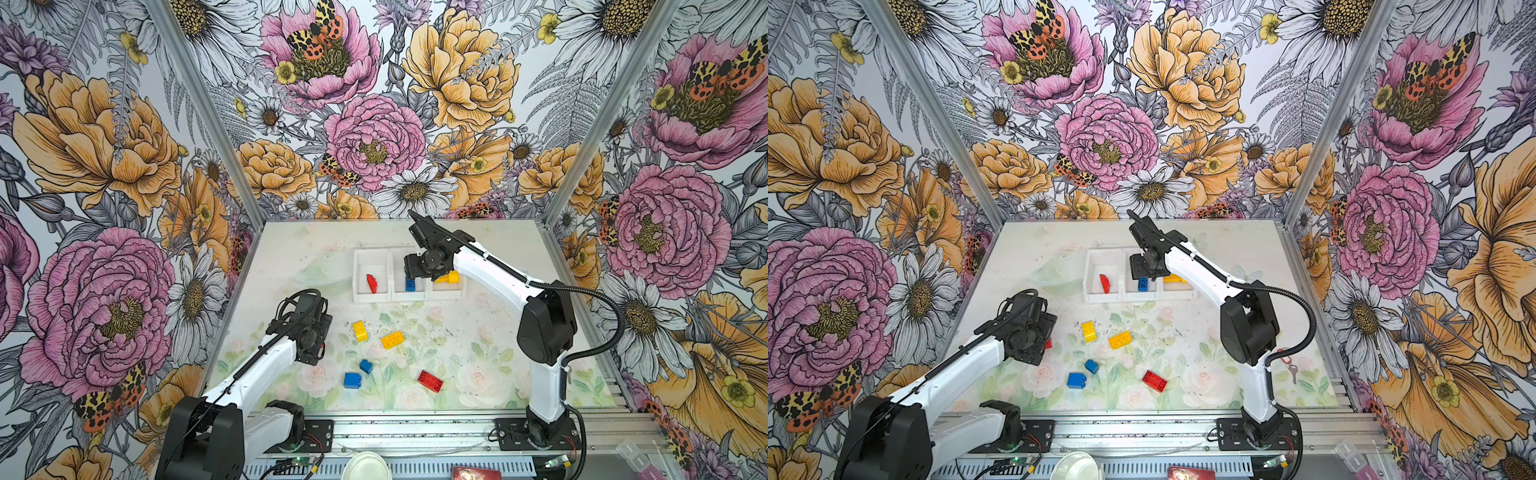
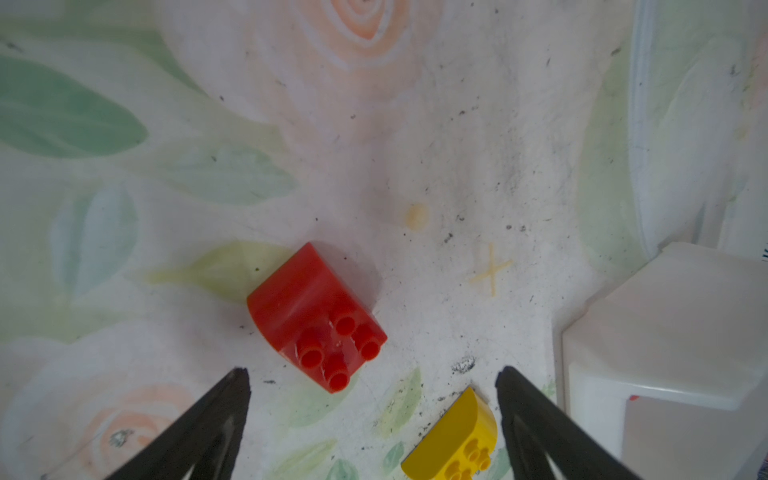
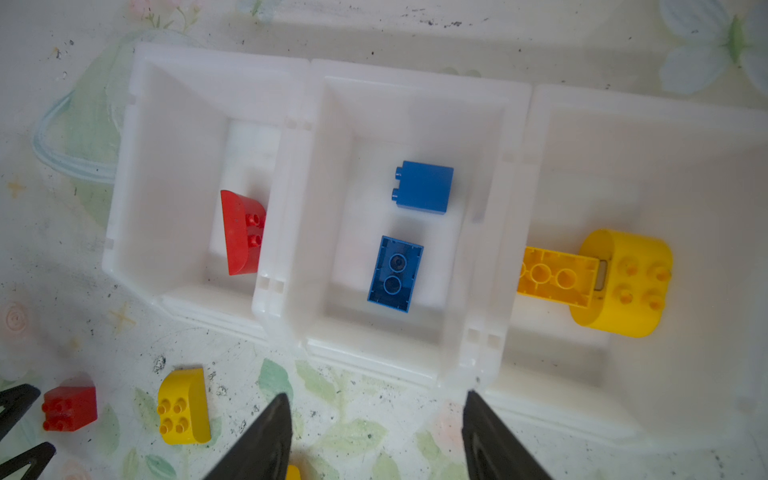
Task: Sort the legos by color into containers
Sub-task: 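Lower the left gripper onto the red rounded 2x2 brick and grasp it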
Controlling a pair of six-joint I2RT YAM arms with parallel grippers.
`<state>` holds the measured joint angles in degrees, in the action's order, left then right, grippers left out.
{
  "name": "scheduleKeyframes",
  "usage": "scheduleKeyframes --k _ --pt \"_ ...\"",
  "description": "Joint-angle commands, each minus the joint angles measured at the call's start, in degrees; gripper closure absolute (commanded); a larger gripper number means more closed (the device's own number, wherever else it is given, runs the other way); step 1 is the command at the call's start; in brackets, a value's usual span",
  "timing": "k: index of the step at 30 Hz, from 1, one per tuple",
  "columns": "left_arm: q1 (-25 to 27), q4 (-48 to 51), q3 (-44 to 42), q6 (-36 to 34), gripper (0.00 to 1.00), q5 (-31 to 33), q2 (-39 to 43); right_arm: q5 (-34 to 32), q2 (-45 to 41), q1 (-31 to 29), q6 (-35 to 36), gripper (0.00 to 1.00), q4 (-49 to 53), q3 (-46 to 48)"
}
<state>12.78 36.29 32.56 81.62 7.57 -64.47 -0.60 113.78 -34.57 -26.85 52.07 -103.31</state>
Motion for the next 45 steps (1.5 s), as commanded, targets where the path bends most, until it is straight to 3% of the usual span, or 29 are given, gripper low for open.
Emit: scheduleKeyframes --k 1,10,24,45 --pt "-1.62 -1.47 0.08 -2.12 0.07 -0.15 -0.73 -0.45 -3.17 0.38 0.84 0.33 -0.02 0.26" --pt "-3.82 -2.16 0.83 -5.67 0.12 -1.21 -3.50 -0.10 -3.04 0.55 0.65 0.33 -0.04 0.23" --pt "-2.12 -4.55 0.56 -2.89 0.19 -3.41 -6.37 -0.14 -3.56 0.82 0.57 0.33 -0.04 0.91" --pt "-4.34 -2.07 2.96 -0.88 0.38 -3.97 -8.90 0.53 -4.00 1.43 0.57 0.33 -0.11 1.32"
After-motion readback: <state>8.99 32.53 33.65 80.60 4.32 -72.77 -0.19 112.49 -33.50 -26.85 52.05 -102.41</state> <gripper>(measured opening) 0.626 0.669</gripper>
